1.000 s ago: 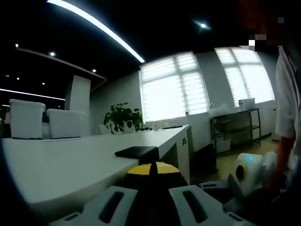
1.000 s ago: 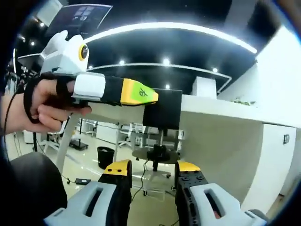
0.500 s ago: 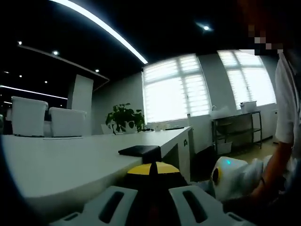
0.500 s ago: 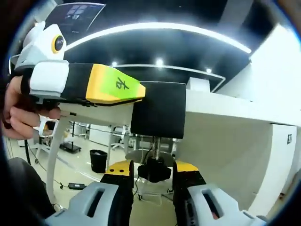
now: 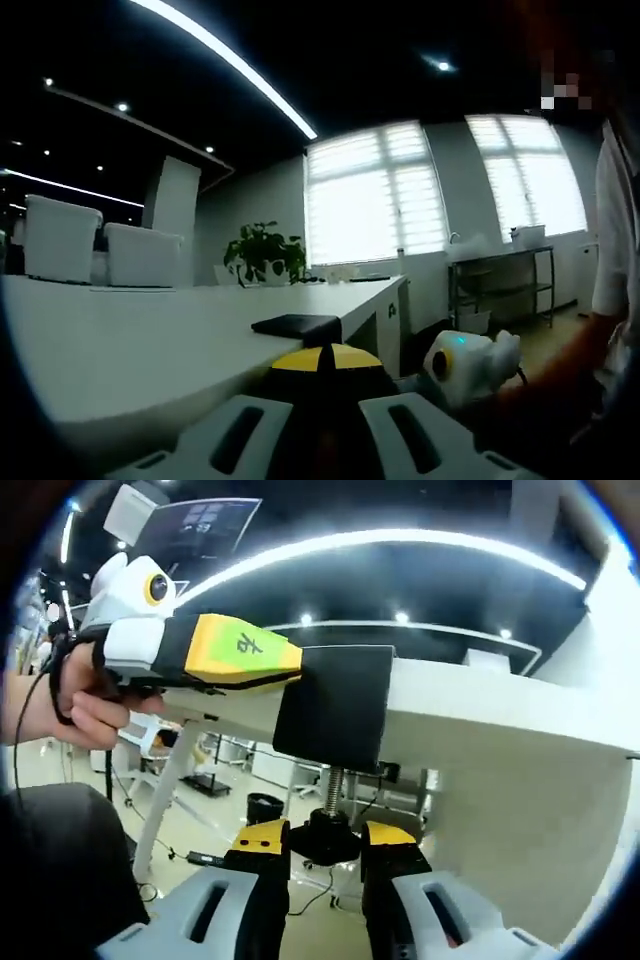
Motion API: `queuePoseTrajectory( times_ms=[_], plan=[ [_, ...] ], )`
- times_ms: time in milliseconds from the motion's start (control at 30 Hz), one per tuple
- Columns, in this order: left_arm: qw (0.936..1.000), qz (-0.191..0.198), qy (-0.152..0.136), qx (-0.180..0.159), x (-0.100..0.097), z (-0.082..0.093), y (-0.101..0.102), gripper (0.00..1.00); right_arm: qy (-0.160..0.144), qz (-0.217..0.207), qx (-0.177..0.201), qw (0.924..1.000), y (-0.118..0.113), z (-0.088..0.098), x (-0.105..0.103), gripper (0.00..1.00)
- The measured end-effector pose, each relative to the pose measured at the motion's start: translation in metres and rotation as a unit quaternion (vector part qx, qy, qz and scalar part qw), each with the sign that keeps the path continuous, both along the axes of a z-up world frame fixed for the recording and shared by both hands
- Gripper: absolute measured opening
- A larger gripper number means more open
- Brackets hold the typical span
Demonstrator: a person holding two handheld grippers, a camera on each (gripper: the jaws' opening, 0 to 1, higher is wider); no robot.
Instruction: Clamp the fixed fixture on the desktop, loosen the retaining clip, secure it to the edge of the desk, and tighten the retaining clip.
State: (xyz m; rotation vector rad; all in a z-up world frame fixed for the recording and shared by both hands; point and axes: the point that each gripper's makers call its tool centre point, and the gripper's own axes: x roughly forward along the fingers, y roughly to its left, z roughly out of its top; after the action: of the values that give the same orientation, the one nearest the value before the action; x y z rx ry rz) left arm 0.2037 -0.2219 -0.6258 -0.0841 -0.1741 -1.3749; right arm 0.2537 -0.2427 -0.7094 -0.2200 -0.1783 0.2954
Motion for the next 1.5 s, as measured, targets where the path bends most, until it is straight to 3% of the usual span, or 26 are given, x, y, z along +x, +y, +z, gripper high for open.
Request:
queuePoseTrajectory(
  times_ms=[100,200,367,500,600,700,800,833,867,900,933,967,1000,1067,1167,1233,1367,1500],
  plan=[
    [1.0,0.003,-0.005,0.001,-0.001,0.003,-0.001,0.03,0.009,0.061,0.004,0.9981,0.003,0.0,0.003,0.26],
    [1.0,0.004,-0.006,0.001,0.0,0.003,-0.001,0.03,0.028,0.127,0.018,0.9914,0.006,-0.002,0.007,0.26],
    [0.9999,0.007,-0.014,0.008,0.0,0.003,-0.002,0.03,0.043,0.176,0.008,0.9835,0.007,-0.003,0.005,0.26],
    [0.9998,0.003,-0.017,0.006,0.0,0.009,-0.005,0.03,0.052,0.179,0.004,0.9825,0.009,-0.004,0.002,0.26],
    [0.9998,-0.003,-0.017,0.012,-0.001,0.012,-0.01,0.03,0.032,0.126,0.002,0.9916,0.0,-0.002,-0.004,0.27],
    [0.9996,-0.007,-0.023,0.014,-0.003,0.013,-0.013,0.03,0.008,0.054,0.054,0.997,-0.012,0.0,-0.019,0.31],
    [0.9994,-0.01,-0.029,0.012,-0.005,0.013,-0.015,0.03,-0.01,-0.016,0.121,0.9925,-0.021,-0.001,-0.035,0.4],
    [0.9994,-0.012,-0.031,0.012,-0.005,0.013,-0.016,0.03,-0.01,-0.042,0.124,0.9913,-0.023,-0.004,-0.041,0.4],
    [0.9994,-0.013,-0.029,0.011,-0.005,0.013,-0.016,0.03,-0.007,-0.09,0.14,0.9861,-0.029,-0.009,-0.049,0.4],
    [0.9994,-0.013,-0.029,0.011,-0.006,0.013,-0.016,0.03,-0.006,-0.11,0.146,0.9832,-0.031,-0.01,-0.053,0.4],
    [0.9992,-0.011,-0.035,0.012,-0.007,0.013,-0.016,0.03,-0.001,-0.142,0.174,0.9745,-0.034,-0.014,-0.062,0.4],
    [0.999,-0.009,-0.04,0.014,-0.008,0.013,-0.016,0.03,0.002,-0.136,0.175,0.9751,-0.026,-0.013,-0.065,0.39],
    [0.9989,-0.008,-0.043,0.016,-0.008,0.013,-0.017,0.03,0.003,-0.145,0.152,0.9778,-0.023,-0.013,-0.067,0.39],
    [0.9985,-0.007,-0.05,0.021,-0.008,0.012,-0.017,0.03,-0.011,-0.18,0.131,0.9749,-0.026,-0.008,-0.069,0.38],
    [0.9984,-0.008,-0.051,0.024,-0.008,0.012,-0.019,0.03,-0.036,-0.177,0.102,0.9783,-0.014,0.005,-0.062,0.38],
    [0.9981,-0.009,-0.055,0.027,-0.009,0.01,-0.022,0.03,-0.036,-0.186,0.077,0.9789,-0.011,0.008,-0.053,0.38],
    [0.9976,-0.007,-0.061,0.033,-0.009,0.009,-0.024,0.03,-0.04,-0.192,0.09,0.9764,-0.01,0.014,-0.035,0.38],
    [0.9974,-0.01,-0.065,0.029,-0.01,0.008,-0.023,0.03,-0.024,-0.205,0.081,0.975,-0.011,0.004,-0.018,0.38]
  ],
)
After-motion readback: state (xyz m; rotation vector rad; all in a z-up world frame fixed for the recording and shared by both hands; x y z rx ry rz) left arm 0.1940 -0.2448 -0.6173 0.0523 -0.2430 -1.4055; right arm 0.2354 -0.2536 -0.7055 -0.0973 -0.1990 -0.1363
